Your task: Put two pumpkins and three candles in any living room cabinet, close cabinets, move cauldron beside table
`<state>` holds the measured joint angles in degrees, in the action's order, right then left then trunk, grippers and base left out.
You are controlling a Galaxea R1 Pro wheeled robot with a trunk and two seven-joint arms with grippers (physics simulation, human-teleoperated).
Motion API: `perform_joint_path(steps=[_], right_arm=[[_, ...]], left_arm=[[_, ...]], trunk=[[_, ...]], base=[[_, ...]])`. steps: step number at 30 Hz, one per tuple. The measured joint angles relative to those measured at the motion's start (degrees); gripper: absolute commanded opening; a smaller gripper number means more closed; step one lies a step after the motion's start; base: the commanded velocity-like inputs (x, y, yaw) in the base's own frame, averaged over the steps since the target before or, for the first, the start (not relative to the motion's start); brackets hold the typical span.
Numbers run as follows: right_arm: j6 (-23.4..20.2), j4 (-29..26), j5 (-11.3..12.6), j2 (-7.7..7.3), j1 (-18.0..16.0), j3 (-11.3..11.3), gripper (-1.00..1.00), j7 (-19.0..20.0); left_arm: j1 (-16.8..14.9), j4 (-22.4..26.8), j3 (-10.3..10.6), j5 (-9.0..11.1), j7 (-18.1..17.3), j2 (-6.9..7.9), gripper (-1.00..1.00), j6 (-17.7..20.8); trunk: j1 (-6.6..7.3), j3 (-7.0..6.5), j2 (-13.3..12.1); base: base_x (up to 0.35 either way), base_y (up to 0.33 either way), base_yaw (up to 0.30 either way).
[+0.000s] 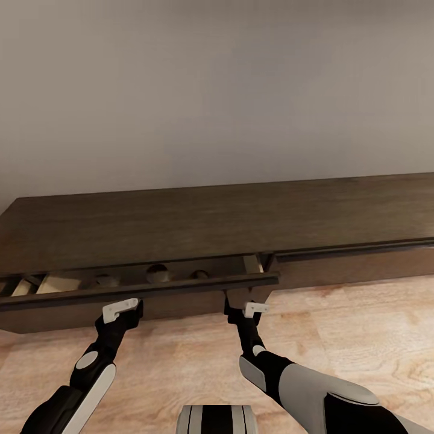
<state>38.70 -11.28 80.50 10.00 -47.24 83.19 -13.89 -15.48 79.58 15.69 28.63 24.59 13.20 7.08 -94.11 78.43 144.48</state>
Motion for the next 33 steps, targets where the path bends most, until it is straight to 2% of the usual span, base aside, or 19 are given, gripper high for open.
perform_joint_path(steps=[8, 21, 30, 33], right_arm=[[-0.08, -0.01, -0.06, 0.0, 0.01, 0.09, 1.0, -0.01], [-0.05, 0.0, 0.0, 0.0, 0.0, 0.0, 1.0, 0.0], [-0.05, 0.0, 0.0, 0.0, 0.0, 0.0, 1.0, 0.0], [-0.05, 0.0, 0.01, 0.0, 0.0, 0.0, 1.0, 0.0]], left_arm=[[0.03, 0.31, -0.03, -0.01, 0.06, 0.0, 1.0, 0.05], [-0.02, 0.31, -0.03, -0.02, 0.09, 0.0, 1.0, 0.05], [0.0, 0.32, -0.04, 0.01, 0.15, 0.0, 1.0, 0.13], [0.05, 0.4, 0.01, 0.0, 0.17, 0.0, 1.0, 0.07]], trunk=[[0.0, 0.0, 0.0], [0.0, 0.0, 0.0], [0.01, 0.0, 0.0], [-0.02, 0.0, 0.0]], base=[[0.04, 0.0, 0.0], [-0.072, 0.0, 0.0], [0.138, 0.057, 0.0], [-0.211, 0.005, 0.0]])
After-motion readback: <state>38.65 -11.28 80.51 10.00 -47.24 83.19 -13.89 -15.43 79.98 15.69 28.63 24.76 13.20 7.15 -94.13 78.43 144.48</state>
